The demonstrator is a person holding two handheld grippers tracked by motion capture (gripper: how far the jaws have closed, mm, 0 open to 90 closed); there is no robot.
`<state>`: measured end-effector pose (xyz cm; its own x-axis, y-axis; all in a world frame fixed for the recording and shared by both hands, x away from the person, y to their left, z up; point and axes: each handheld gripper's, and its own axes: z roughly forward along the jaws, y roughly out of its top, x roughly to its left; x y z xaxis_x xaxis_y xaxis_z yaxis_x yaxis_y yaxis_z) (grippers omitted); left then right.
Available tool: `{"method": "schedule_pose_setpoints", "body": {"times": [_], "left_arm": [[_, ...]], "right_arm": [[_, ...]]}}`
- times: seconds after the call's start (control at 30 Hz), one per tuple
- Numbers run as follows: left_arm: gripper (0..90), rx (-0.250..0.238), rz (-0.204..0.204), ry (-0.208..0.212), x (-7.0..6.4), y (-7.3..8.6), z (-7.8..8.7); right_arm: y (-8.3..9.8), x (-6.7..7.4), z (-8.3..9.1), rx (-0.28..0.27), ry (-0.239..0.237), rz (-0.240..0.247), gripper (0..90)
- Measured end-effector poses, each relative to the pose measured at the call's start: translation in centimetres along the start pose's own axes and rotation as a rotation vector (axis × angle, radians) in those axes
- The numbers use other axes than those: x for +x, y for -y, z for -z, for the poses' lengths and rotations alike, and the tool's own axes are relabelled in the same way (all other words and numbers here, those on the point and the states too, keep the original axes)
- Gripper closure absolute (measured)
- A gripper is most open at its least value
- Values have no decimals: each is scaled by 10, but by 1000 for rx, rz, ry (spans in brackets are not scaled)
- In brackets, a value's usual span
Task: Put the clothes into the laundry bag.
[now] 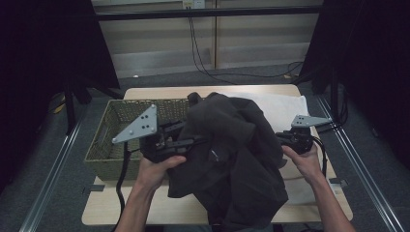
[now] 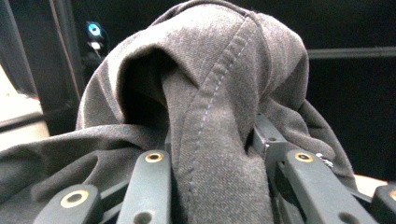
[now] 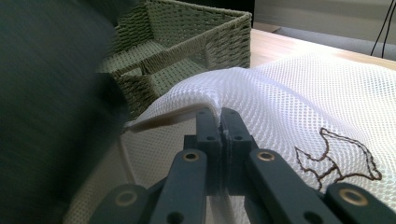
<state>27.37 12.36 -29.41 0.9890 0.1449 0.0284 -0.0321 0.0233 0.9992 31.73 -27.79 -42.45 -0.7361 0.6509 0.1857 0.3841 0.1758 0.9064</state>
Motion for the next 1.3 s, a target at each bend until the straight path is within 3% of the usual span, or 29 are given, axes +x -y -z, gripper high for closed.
{"method": "schedule_pose_setpoints", "body": {"times": [0.13,0.3,0.4,0.5,0.7,0.87,0.9,0.97,1.03,1.13,1.17,1.2,1.27,1.3], "left_arm": [[657,41,2,1,-3,12,-17],[658,89,3,35,-6,24,-42],[657,116,34,48,-6,35,-60],[657,155,33,43,-9,44,-76],[656,205,88,98,-9,74,-108],[654,287,107,118,-12,98,-125],[654,292,153,120,-14,109,-130],[653,299,146,133,-12,113,-132],[653,342,137,122,-13,120,-136],[650,372,171,143,-13,134,-145],[650,419,162,131,-13,144,-150],[650,419,162,131,-13,144,-150],[649,473,142,131,-14,154,-156],[649,488,161,130,-15,161,-159]], "right_arm": [[0,1,-2,5,0,4,881],[-1,2,-1,1,-8,5,881],[-1,2,0,5,-12,7,882],[0,2,-1,14,-11,8,883],[5,2,0,31,-11,5,885],[5,2,0,38,-12,-1,886],[6,2,0,38,-10,2,887],[6,1,0,44,-8,6,887],[6,1,1,43,-2,-1,887],[6,0,2,40,2,-5,888],[5,0,4,35,6,-4,888],[5,-1,5,33,10,-2,889],[5,-1,6,31,13,-7,889],[4,-1,7,28,15,-8,889]]}}
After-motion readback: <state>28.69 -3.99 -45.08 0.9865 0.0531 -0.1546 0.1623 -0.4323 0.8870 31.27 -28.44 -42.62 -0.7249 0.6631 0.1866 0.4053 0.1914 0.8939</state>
